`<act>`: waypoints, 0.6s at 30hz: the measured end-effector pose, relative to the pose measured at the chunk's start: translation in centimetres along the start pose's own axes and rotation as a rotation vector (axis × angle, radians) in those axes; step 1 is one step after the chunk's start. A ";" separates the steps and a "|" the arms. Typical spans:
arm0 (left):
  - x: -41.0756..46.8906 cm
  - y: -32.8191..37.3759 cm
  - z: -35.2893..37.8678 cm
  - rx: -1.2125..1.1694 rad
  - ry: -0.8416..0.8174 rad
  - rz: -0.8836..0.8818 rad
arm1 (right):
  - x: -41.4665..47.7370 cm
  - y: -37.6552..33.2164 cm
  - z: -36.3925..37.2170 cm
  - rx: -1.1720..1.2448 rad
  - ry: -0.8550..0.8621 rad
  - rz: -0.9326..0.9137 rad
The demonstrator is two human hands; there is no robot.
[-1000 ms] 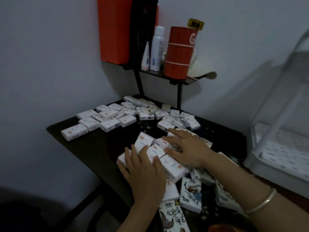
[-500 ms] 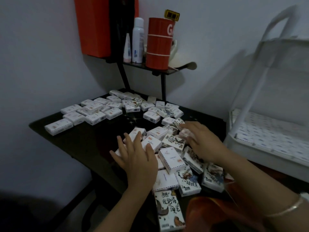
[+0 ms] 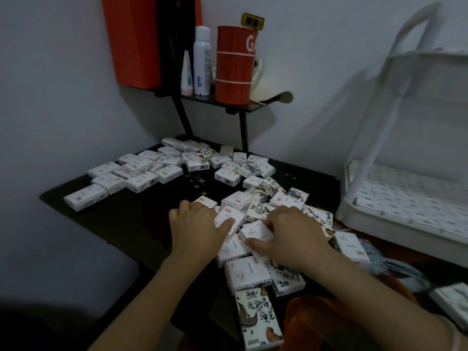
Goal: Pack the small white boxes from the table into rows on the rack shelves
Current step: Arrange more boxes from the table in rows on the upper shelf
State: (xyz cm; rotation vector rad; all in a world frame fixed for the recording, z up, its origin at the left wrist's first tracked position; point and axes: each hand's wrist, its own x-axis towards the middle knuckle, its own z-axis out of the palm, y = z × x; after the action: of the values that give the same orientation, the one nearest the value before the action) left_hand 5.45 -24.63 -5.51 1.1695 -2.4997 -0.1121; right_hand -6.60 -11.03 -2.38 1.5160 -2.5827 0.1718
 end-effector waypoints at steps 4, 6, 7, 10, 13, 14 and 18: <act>-0.3 0.2 -0.3 -0.221 0.063 -0.009 | 0.1 0.8 -0.7 0.202 0.144 0.079; -0.4 0.6 -0.6 -0.390 0.092 0.002 | 0.1 1.8 -1.6 0.371 0.156 0.081; -0.4 0.9 -0.8 -0.503 0.084 0.003 | 0.0 2.4 -2.0 0.478 0.151 0.077; -0.1 2.5 -1.8 -0.874 -0.002 -0.014 | -0.8 4.2 -3.4 0.703 0.136 0.084; 0.5 5.3 -3.3 -1.228 -0.132 -0.046 | -1.8 6.5 -5.2 0.909 0.089 0.113; 0.8 6.5 -3.9 -1.310 -0.164 -0.042 | -2.1 7.4 -6.0 0.957 0.080 0.124; 2.5 12.7 -6.7 -1.458 -0.222 0.115 | -4.0 11.2 -9.9 1.046 0.115 0.166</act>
State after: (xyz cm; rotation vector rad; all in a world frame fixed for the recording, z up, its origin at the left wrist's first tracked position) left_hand -2.72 -17.61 4.37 0.3438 -1.7567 -1.7080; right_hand -13.82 -0.44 6.35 1.3858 -2.5976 1.7756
